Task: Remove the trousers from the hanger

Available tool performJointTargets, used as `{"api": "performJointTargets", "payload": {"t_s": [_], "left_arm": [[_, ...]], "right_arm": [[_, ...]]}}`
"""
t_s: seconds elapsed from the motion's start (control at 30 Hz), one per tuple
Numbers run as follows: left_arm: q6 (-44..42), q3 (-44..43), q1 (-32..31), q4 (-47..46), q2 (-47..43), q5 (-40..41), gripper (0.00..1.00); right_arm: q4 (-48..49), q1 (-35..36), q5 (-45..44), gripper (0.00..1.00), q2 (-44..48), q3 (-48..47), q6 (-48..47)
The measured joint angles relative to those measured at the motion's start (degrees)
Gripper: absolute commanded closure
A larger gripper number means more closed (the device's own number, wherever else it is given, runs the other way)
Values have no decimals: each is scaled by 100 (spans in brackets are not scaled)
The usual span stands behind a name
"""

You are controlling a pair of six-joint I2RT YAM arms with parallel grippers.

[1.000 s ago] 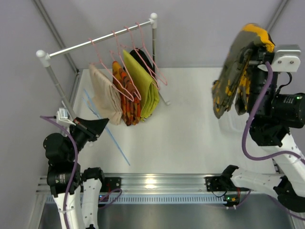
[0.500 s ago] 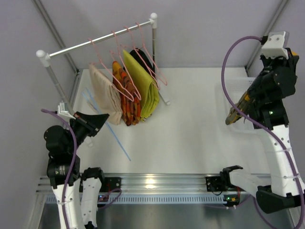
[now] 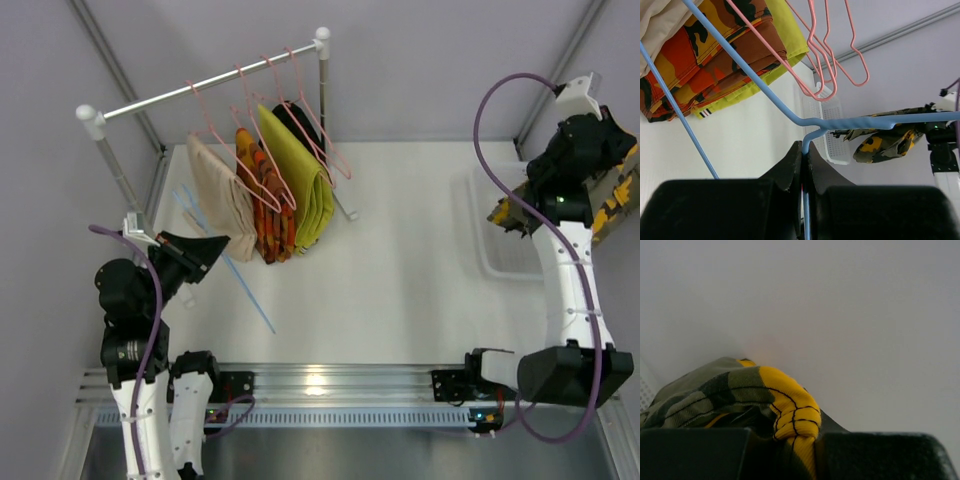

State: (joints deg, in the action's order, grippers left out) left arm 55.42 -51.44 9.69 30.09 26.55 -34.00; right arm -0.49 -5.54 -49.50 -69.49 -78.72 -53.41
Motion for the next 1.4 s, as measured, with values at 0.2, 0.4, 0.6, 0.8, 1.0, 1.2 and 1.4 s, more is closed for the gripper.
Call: {"api": "performJointTargets", "payload": {"t_s": [0.2,0.4,0.6,0.8,1.0,1.2,1.4], "left_arm": [[17,22,0,-13,63,-4,100],[15,22,0,-15,74,-2,100],[7,22,0,-15,74,0,100],[-13,13,0,-13,74,39,100],[-37,-55,0,-13,72,26,100],[-160,-302,0,-31,72,-192,100],[-201,-393,0,-173,68,-304,100]], "right_arm": [[256,-190,68,100,-925,601,-90],[310,-203,356,100,-1897,704,11],[330,-199,763,57,-2612,149,247],[-234,-142,1126,2,-2975,-400,675],[-1338,-28,1657,1,-2885,-546,1152],[-2632,-7,2500,0,-2249,-918,1718],[-3593,-9,3685,0,-1123,-1827,2144]]}}
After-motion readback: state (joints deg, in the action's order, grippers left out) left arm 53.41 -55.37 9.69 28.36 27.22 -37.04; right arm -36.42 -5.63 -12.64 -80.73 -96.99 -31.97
